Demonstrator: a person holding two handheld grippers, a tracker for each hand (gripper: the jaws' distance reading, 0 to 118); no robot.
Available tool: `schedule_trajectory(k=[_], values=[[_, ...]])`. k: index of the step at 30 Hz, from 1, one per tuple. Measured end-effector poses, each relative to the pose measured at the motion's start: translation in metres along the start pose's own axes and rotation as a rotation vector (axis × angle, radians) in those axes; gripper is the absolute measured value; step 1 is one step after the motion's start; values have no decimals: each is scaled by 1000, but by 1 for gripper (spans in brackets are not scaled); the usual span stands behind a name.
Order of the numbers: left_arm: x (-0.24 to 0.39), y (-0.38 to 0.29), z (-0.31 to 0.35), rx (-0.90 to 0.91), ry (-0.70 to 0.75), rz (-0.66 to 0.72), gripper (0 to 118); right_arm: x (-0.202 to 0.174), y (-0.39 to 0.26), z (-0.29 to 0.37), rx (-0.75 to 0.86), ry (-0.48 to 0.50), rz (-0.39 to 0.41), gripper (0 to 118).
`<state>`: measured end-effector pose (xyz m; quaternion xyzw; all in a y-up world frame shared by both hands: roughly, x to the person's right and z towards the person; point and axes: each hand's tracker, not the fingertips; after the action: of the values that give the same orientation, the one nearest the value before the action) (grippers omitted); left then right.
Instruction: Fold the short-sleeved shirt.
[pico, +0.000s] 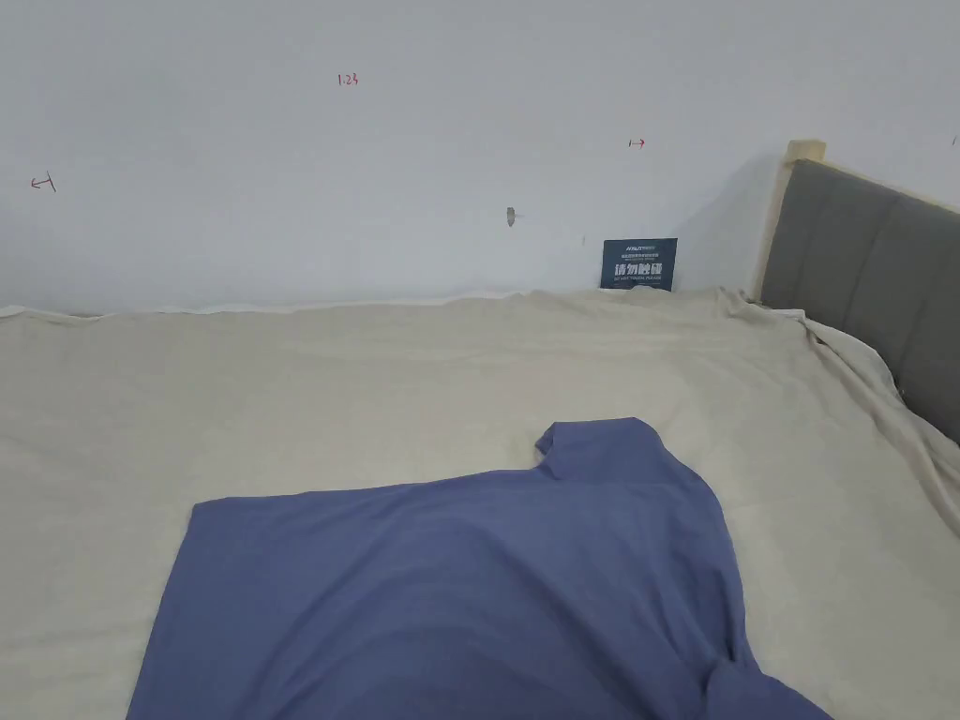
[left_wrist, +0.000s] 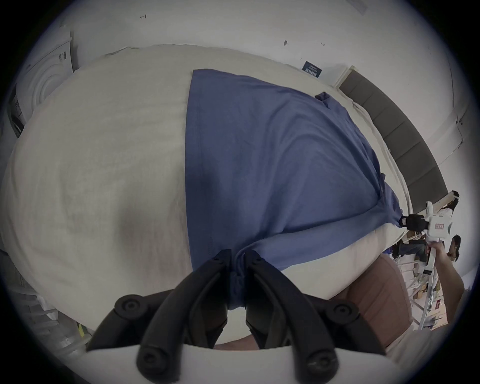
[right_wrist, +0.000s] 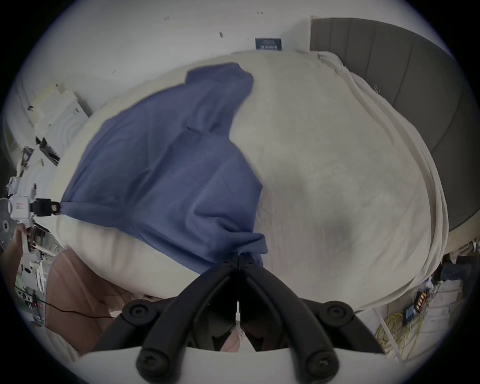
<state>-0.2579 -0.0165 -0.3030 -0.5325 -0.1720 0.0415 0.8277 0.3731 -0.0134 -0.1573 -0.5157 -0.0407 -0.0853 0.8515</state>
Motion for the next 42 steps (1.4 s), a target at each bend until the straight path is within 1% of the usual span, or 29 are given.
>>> schedule_trajectory(k=[4, 5, 6, 7, 8, 9, 11, 12, 13, 15, 18, 19, 20, 21, 22, 23, 24, 25, 26, 28, 29, 31, 33, 34, 35, 36, 37, 39, 42], values=[[-7, -3, -12, -51, 38, -34, 16, -3, 1, -19, -48, -21, 23, 1], [-8, -4, -13, -54, 44, -29, 27, -4, 1, -18, -42, -26, 31, 3], [7, -3, -8, -57, 49, -30, 63, -3, 2, -17, -41, -24, 33, 18], [8, -5, -7, -56, 75, -38, 89, -1, 4, -15, -43, -20, 26, 45], [7, -6, -5, -59, 135, -58, 106, 2, 3, -13, -40, -14, 1, 81], [6, -8, -1, -65, 129, -65, 109, 4, 1, -7, -30, -19, -38, 113], [3, -10, 14, -28, 90, -56, 109, 7, -1, 1, -27, -24, -72, 118], [4, -11, 25, 2, 85, -39, 109, 9, -6, 13, 91, -8, -87, 112], [5, -11, 36, 43, 66, -18, 109, 8, -12, 31, 69, 33, -95, 106], [6, -13, 68, 165, 36, 37, 109, -1, -22, 53, 98, 32, -113, 107], [21, -21, 98, 292, 1, 69, 107, -15, 2, 63, 194, 117, -132, 105], [27, -25, 110, 328, -8, 76, 101, -24, 1, 72, 228, 142, -149, 95], [31, -31, 120, 403, -9, 82, 82, -30, -3, 79, 287, 176, -163, 67], [40, -38, 131, 477, -18, 97, 24, -62, 1, 97, 303, 307, -29, 4], [52, -43, 140, 510, -7, 120, 0, -73, -1, 100, 320, 311, -39, 0], [57, -51, 146, 540, 50, 143, 0, -81, -7, 106, 335, 311, -43, 0], [59, -56, 148, 520, 20, 150, 0, -89, -10, 109, 345, 361, -52, 0], [60, -58, 150, 511, -7, 154, 0, -73, -9, 94, 358, 392, -118, 0], [61, -55, 148, 500, -13, 151, 0, -77, -9, 94, 370, 399, -98, 0], [72, -57, 145, 475, 60, 108, 0, -84, -9, 91, 379, 346, -35, 0], [76, -55, 139, 432, 110, 62, 0, -94, -8, 93, 380, 283, -12, 0], [54, -40, 114, 291, 171, 36, 0, -98, -7, 84, 359, 283, 1, 0], [48, -36, 88, 221, 110, 39, 0, -104, -8, 83, 339, 285, -3, 0], [43, -32, 73, 231, 95, 37, 2, -106, -8, 80, 323, 294, -9, 0], [42, -31, 63, 231, 123, 33, 27, -107, -9, 77, 311, 303, -17, 0], [41, -30, 57, 239, 183, 18, 84, -105, -10, 76, 304, 314, -32, 0], [45, -29, 52, 254, 225, 10, 115, -101, -10, 75, 295, 324, -44, 0], [46, -26, 40, 211, 178, 6, 118, -101, -12, 73, 283, 339, -52, 0], [30, -27, 17, 168, 188, 21, 118, -101, -14, 71, 268, 329, -46, 0]])
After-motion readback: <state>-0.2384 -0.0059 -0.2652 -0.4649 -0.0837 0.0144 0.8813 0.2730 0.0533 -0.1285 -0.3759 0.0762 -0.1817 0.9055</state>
